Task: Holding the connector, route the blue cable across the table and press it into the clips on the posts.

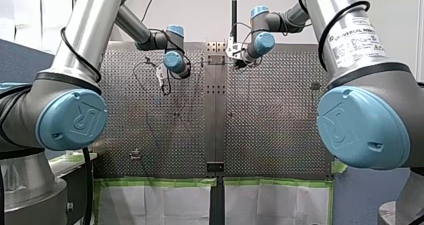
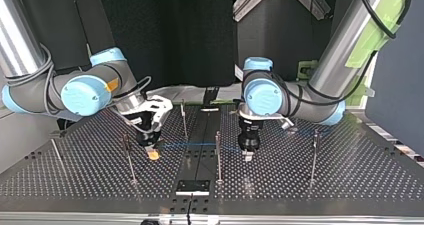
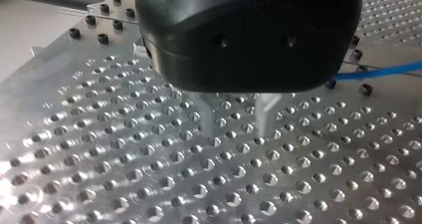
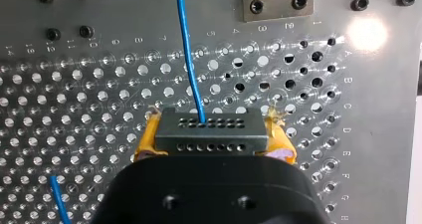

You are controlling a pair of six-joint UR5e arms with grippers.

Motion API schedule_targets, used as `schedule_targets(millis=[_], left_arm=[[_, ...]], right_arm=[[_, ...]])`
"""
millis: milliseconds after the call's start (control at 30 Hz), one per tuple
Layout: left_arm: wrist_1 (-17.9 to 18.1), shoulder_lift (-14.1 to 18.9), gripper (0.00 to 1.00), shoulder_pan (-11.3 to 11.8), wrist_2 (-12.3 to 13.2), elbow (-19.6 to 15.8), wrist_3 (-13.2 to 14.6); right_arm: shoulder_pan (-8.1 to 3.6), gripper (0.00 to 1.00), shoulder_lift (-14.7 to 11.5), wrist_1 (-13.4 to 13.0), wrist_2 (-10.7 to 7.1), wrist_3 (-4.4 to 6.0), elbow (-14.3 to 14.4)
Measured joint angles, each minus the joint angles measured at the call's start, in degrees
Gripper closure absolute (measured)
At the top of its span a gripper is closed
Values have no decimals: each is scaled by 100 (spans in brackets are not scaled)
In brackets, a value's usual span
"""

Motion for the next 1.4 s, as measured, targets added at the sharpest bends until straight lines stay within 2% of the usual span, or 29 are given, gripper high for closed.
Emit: schedule_targets(millis=[133,333,467,667,900,1167,1400], left_arm=[[-190,133,0,-31,-104,-6,84],[-493,287,0,-110,-129,-69,47],[-680,419,0,-158,-62,-233,30],[-614,702,0,-191,152,-527,-109],[-831,1033,0,-305,183,-847,-126],[-986,1491,0,-543,141,-971,110],[-851,1773,0,-881,-148,-898,417]], right_arm=[[-1,100,-1,4,-1,-2,0],[-1,100,0,9,-1,18,0],[-1,100,0,9,-1,22,0],[-1,100,2,9,-1,26,1],[1,100,1,16,-15,31,2],[1,100,-3,18,-18,31,2],[-13,100,-23,30,-34,32,0]])
